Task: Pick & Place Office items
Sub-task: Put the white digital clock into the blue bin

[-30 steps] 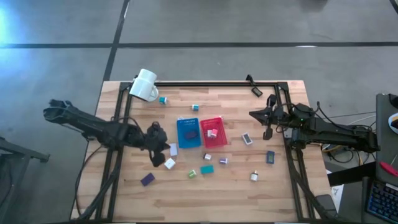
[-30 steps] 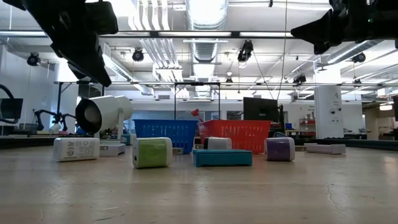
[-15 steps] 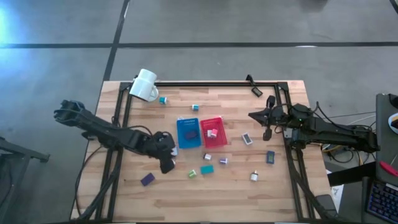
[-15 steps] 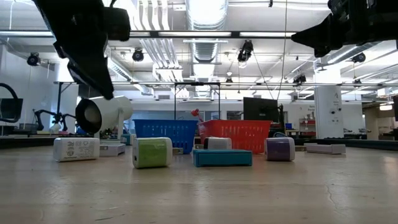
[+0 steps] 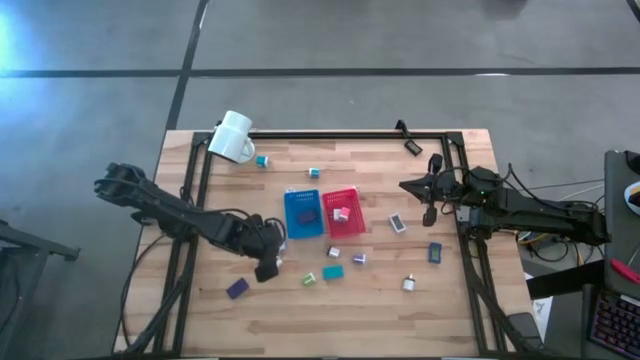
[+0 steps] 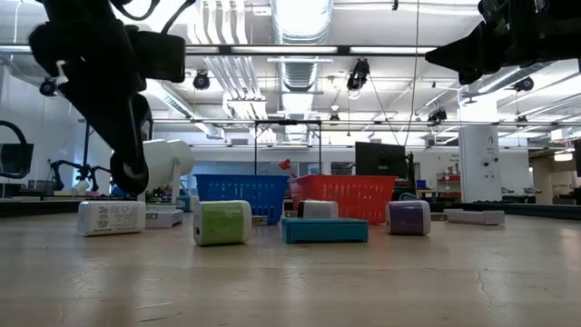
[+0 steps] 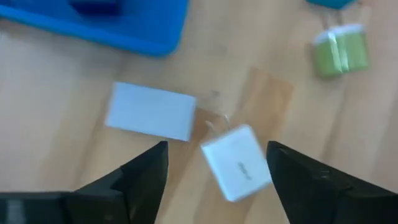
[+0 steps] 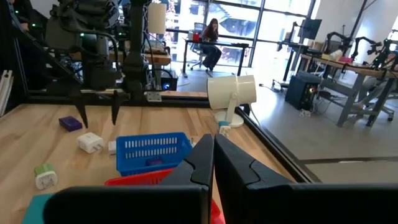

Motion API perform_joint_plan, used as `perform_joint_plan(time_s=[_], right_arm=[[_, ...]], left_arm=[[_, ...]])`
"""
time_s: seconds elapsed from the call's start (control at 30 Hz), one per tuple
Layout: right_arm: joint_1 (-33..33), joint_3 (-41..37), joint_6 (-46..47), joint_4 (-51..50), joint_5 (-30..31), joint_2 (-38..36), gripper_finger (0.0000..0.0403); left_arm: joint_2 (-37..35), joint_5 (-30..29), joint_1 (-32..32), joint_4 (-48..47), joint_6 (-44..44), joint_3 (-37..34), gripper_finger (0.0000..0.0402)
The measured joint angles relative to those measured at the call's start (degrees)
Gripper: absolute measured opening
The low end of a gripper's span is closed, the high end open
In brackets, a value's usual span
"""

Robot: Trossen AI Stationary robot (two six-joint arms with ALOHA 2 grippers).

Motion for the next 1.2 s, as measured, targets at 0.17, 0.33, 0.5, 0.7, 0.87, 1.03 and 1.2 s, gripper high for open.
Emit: perform_joint_plan(time_s=[0.17, 0.33, 0.5, 0.7, 0.87, 1.03, 1.2], right_arm=[[0.0, -0.21, 0.26, -0.02, 0.02, 0.0, 0.0008], [0.01, -0.77, 0.37, -0.04, 0.0, 0.0, 0.0008], [0.02, -0.87, 1.4, -0.01, 0.02, 0.0, 0.0008], [0.02, -0.87, 1.55, -0.02, 0.02, 0.0, 0.0008], [0.01, -0.87, 1.55, -0.02, 0.01, 0.0, 0.0008], [0.02, -0.87, 1.53, -0.02, 0.02, 0.0, 0.0008], [0.01, -0.87, 1.53, -0.02, 0.01, 0.0, 0.0008]], left_arm=[[0.88, 0.96, -1.95, 1.18, 2.43, 0.0, 0.0278], [0.97, -4.06, -2.57, 1.47, 5.15, 0.0, 0.0278], [0.95, -6.84, -1.39, 1.32, 5.19, 0.0, 0.0282], [0.95, -7.29, 2.46, 1.65, 9.12, 0.0, 0.031], [0.95, -7.27, 4.57, 2.19, 16.32, -0.04, 0.0335], [0.95, -7.07, 7.47, 3.21, 18.52, -2.05, 0.0353], [0.97, -6.34, 9.73, 5.73, 19.44, -5.3, 0.0357]])
